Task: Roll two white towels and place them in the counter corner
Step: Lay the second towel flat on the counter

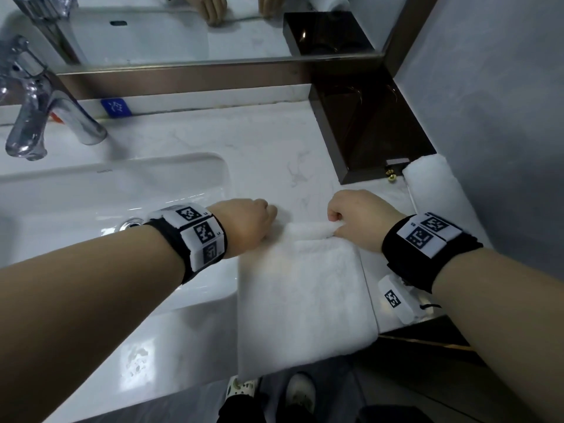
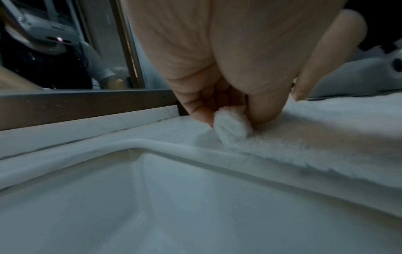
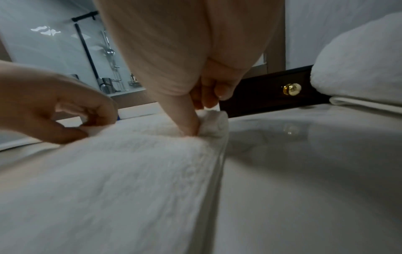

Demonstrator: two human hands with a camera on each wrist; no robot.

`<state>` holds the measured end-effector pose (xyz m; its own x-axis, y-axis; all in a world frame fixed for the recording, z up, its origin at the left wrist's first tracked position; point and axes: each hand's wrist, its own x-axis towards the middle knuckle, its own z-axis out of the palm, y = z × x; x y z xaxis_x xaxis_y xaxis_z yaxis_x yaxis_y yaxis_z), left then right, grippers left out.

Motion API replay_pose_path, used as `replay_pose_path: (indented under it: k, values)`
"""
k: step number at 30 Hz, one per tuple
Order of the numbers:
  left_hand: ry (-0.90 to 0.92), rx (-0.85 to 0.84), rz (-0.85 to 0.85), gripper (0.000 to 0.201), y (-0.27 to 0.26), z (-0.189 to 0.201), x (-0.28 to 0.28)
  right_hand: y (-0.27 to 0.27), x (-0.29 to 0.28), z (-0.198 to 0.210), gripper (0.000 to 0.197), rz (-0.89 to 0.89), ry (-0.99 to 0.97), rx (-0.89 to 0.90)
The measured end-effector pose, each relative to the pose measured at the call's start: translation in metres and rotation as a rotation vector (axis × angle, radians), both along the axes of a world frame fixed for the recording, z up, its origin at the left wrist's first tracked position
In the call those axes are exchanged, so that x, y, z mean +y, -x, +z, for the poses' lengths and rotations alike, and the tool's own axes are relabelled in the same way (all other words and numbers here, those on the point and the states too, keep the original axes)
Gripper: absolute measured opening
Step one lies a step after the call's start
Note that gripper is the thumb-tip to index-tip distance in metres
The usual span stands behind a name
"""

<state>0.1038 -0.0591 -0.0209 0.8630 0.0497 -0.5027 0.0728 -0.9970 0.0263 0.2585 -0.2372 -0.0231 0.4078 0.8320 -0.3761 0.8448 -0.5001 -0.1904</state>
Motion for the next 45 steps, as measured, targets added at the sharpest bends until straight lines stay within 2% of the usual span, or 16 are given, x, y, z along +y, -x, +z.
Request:
replay_pose_path:
  k: [5, 7, 9, 13, 18, 23, 30, 32, 33, 35, 36, 40, 45]
  values:
    - [0.005, -0.226, -0.011, 0.011, -0.017, -0.001, 0.013, -0.009, 0.006, -0.002, 0.01, -0.06, -0.093, -0.093]
    - [-0.012, -0.266, -0.006, 0.002, -0.02, -0.002, 0.014, -0.01, 0.007, -0.003, 0.011, -0.071, -0.137, -0.114]
    - [-0.016, -0.287, -0.003, 0.003, -0.019, -0.004, 0.012, -0.009, 0.004, -0.006, 0.012, -0.073, -0.176, -0.127]
    - [-0.004, -0.319, -0.026, 0.011, -0.011, -0.009, 0.006, -0.004, -0.004, -0.012, 0.027, -0.025, -0.222, -0.145]
    - [-0.012, -0.315, -0.057, 0.022, -0.006, -0.007, 0.005, -0.001, -0.011, -0.017, 0.021, 0.012, -0.253, -0.165]
    - [0.014, -0.258, -0.032, 0.016, 0.002, -0.009, 0.004, 0.007, -0.021, -0.016, 0.023, 0.027, -0.288, -0.147]
    - [0.095, -0.198, 0.151, 0.019, -0.002, -0.003, 0.005, 0.022, -0.036, -0.015, 0.01, -0.026, -0.331, -0.123]
    - [0.11, -0.185, 0.23, 0.017, -0.008, -0.002, 0.005, 0.025, -0.036, -0.015, 0.019, -0.063, -0.396, -0.114]
    - [0.125, -0.165, 0.276, 0.024, -0.011, -0.003, 0.006, 0.025, -0.034, -0.014, 0.02, -0.078, -0.406, -0.106]
    - [0.169, -0.124, 0.347, 0.037, -0.015, -0.003, 0.009, 0.025, -0.031, -0.011, 0.013, -0.127, -0.352, -0.07]
    - [0.184, -0.113, 0.357, 0.039, -0.016, -0.003, 0.01, 0.024, -0.029, -0.01, 0.016, -0.164, -0.31, -0.054]
    - [0.207, -0.1, 0.361, 0.027, -0.019, 0.001, 0.01, 0.018, -0.018, 0.002, 0.028, -0.255, -0.216, 0.024]
    - [0.185, -0.112, 0.33, 0.014, -0.018, 0.001, 0.003, 0.006, 0.0, 0.02, 0.037, -0.226, 0.007, 0.058]
